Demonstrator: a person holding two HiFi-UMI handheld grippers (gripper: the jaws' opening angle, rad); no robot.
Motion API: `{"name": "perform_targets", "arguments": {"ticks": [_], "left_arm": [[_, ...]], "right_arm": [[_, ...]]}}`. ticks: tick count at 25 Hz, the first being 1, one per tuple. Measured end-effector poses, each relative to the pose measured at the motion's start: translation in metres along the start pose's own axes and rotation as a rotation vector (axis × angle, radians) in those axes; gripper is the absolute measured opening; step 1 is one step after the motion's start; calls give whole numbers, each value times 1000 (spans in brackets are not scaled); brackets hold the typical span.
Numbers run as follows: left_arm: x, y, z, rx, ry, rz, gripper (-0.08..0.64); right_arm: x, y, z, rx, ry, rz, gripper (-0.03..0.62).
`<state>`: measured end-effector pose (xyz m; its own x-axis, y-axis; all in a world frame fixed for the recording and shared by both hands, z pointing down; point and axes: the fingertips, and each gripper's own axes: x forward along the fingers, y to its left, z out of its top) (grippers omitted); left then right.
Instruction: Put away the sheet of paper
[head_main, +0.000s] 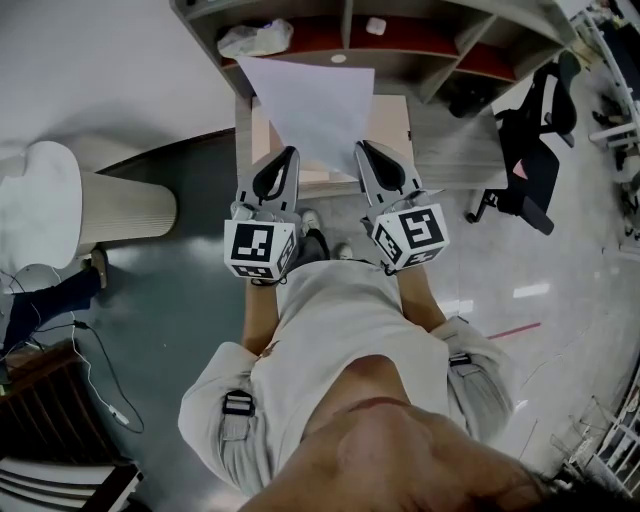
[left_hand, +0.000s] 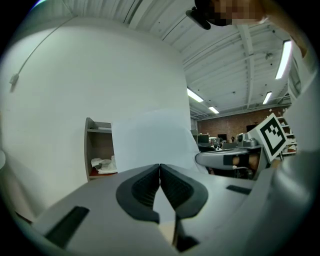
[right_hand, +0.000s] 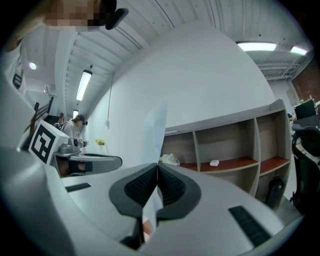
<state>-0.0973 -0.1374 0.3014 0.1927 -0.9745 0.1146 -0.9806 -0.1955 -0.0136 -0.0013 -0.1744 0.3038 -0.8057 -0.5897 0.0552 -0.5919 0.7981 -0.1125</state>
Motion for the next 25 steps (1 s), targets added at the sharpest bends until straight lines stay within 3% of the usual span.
{"name": "perform_targets", "arguments": {"ticks": [13, 25], "left_arm": [[53, 49, -27, -20, 66, -48, 21], [96, 84, -90, -80, 165, -121, 21]], "right_arm": [[63, -20, -22, 12, 82, -38, 18], [115, -30, -83, 48, 235, -82, 18]]}}
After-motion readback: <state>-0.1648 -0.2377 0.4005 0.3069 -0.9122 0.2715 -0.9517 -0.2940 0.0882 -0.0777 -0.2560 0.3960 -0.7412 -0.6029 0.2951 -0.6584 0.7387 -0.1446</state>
